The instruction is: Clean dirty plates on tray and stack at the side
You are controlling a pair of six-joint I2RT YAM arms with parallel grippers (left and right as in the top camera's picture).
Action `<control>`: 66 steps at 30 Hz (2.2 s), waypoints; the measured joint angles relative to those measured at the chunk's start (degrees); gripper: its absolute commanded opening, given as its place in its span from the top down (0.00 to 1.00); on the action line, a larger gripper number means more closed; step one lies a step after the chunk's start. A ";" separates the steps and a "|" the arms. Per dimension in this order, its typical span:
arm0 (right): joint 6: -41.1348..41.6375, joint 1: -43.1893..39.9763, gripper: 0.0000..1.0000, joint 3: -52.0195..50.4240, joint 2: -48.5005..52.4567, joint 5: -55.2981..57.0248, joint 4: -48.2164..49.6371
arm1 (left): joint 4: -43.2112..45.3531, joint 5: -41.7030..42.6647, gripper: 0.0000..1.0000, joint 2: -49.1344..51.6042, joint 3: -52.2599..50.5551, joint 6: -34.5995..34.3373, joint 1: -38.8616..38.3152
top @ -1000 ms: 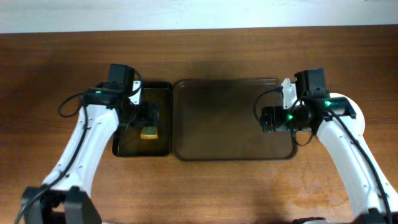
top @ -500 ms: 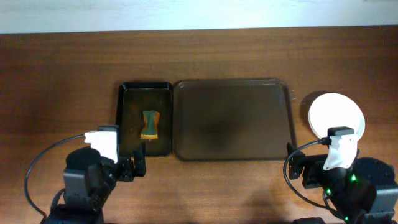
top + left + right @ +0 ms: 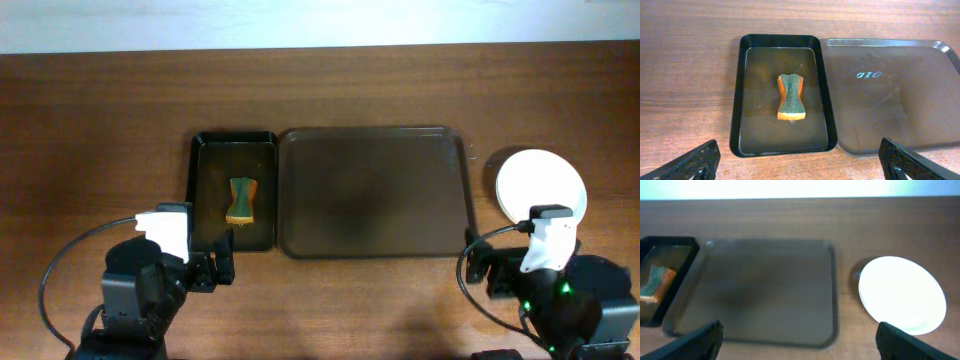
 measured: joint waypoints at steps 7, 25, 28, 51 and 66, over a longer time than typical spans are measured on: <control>0.26 0.00 0.02 -28.02 -19.74 -3.19 32.06 | -0.07 0.00 0.00 0.00 -0.31 -0.02 0.00; 0.28 0.00 0.02 -50.53 -28.00 -2.19 46.38 | -0.48 0.00 0.00 0.00 -0.31 0.00 0.00; 0.26 0.00 0.02 -50.53 -28.00 -2.19 46.38 | -0.50 0.00 0.00 0.00 -0.31 0.00 0.00; 0.26 0.00 0.02 -50.53 -28.15 -2.14 46.40 | 19.98 -1.95 0.00 -18.95 -20.76 0.02 4.28; 0.28 0.00 0.02 -50.53 -28.15 -2.14 46.38 | 42.34 -5.20 0.00 -34.38 -44.65 1.29 4.35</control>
